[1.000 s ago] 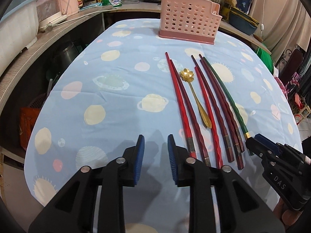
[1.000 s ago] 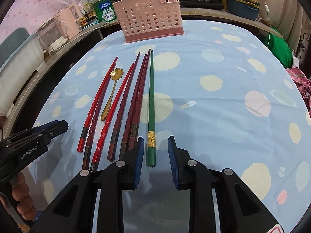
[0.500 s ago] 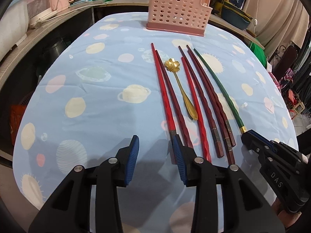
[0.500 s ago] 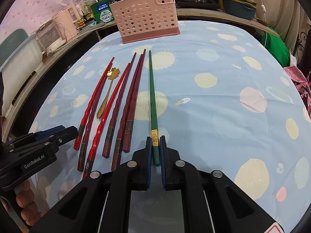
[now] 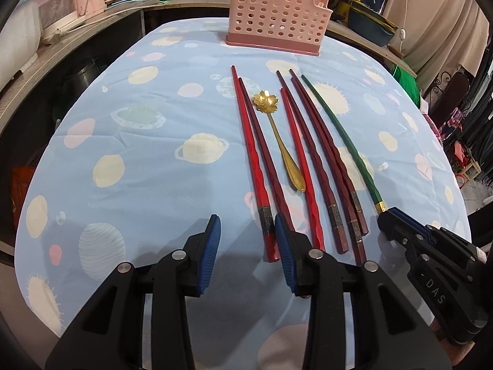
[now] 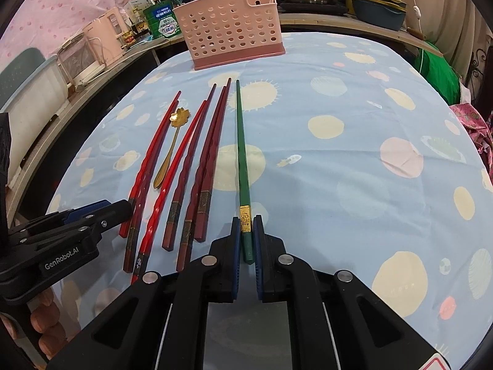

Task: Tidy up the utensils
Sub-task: 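Grasp the other green chopstick with the right tool while the left tool grasps a red chopstick, then carry both chopsticks up into the pink basket and open both tools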

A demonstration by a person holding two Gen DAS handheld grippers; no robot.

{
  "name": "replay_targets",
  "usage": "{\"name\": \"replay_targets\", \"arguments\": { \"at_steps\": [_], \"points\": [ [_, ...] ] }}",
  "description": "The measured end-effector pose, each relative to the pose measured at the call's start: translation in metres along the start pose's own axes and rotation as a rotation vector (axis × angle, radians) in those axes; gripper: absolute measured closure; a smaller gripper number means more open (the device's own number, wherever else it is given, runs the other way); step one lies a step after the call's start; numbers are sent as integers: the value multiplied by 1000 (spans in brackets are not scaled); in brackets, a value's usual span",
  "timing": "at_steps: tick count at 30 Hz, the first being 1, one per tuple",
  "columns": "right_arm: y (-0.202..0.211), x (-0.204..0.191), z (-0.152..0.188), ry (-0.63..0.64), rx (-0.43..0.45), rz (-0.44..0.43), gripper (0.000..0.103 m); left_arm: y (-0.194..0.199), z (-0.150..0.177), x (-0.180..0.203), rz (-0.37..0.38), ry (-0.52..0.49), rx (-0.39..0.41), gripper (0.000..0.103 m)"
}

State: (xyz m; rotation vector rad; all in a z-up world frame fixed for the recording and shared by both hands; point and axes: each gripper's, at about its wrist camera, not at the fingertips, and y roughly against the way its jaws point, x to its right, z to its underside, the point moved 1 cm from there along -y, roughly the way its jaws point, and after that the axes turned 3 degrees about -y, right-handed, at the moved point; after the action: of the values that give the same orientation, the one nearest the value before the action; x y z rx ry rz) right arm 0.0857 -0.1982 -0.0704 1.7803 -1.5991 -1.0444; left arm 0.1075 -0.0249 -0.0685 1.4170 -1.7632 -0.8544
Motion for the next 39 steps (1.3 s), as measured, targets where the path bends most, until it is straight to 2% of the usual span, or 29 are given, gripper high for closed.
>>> {"name": "replay_targets", "arguments": {
  "at_steps": [8,18,28,39],
  "points": [
    [0,0,0,0,1,0,95,-1,0,0,-13,-4,5,70],
    [1,1,0,0,2,-1,95,0,0,-13,-22,20,2,96],
    [7,2,-1,-5,14,-4,96,6,0,-18,-6,40,4,96],
    [45,4,-22,-34,100,-28,96,54,-20,-23,-3,57,100,96]
  ]
}}
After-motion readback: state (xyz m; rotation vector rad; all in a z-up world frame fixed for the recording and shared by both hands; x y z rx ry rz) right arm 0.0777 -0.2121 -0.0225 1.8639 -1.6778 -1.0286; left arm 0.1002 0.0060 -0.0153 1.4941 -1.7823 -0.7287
